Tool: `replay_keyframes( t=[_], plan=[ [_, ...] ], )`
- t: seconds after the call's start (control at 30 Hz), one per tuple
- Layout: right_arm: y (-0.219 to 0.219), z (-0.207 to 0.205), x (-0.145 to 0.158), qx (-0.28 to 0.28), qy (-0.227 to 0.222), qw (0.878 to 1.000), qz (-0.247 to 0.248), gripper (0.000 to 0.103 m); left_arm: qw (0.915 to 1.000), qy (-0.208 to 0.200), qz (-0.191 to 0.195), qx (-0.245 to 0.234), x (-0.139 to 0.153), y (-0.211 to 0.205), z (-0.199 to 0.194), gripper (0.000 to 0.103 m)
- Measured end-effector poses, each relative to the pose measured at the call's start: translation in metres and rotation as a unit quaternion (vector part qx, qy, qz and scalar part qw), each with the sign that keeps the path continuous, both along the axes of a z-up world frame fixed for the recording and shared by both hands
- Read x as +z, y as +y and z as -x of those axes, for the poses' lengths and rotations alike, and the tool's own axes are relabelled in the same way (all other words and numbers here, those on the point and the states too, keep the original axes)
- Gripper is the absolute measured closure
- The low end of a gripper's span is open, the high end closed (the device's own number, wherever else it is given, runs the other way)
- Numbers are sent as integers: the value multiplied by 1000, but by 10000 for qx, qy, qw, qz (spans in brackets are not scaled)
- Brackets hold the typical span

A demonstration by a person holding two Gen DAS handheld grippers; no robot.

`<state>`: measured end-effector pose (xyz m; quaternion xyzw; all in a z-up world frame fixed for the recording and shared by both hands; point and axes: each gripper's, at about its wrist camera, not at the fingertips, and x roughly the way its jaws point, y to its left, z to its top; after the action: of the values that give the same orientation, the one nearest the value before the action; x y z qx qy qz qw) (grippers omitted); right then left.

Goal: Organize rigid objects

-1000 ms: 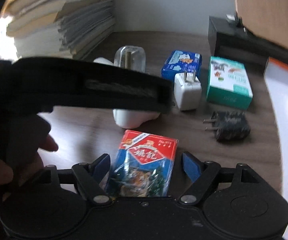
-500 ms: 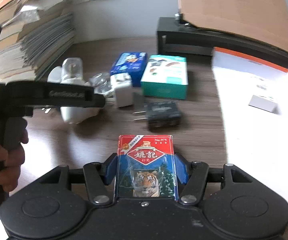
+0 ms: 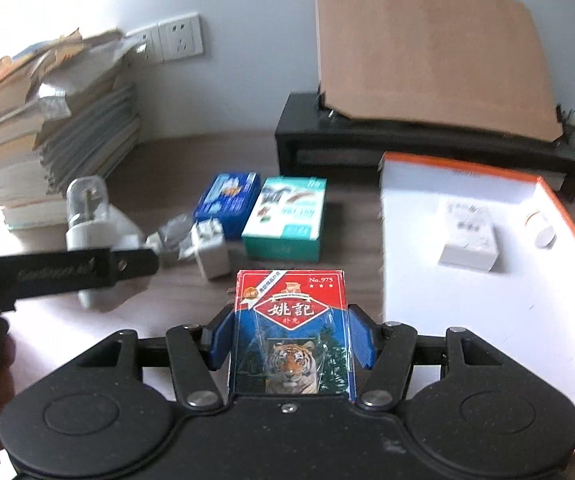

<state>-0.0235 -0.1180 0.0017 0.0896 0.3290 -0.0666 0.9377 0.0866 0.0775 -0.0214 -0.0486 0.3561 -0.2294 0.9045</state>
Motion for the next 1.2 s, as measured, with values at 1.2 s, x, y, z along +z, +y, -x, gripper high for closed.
replay_keyframes(
  t=[1.2],
  plan=[
    [-200,85,19,-883,-385,9953,93,32,9977,-222,81,-633,27,-189,70,37]
  ],
)
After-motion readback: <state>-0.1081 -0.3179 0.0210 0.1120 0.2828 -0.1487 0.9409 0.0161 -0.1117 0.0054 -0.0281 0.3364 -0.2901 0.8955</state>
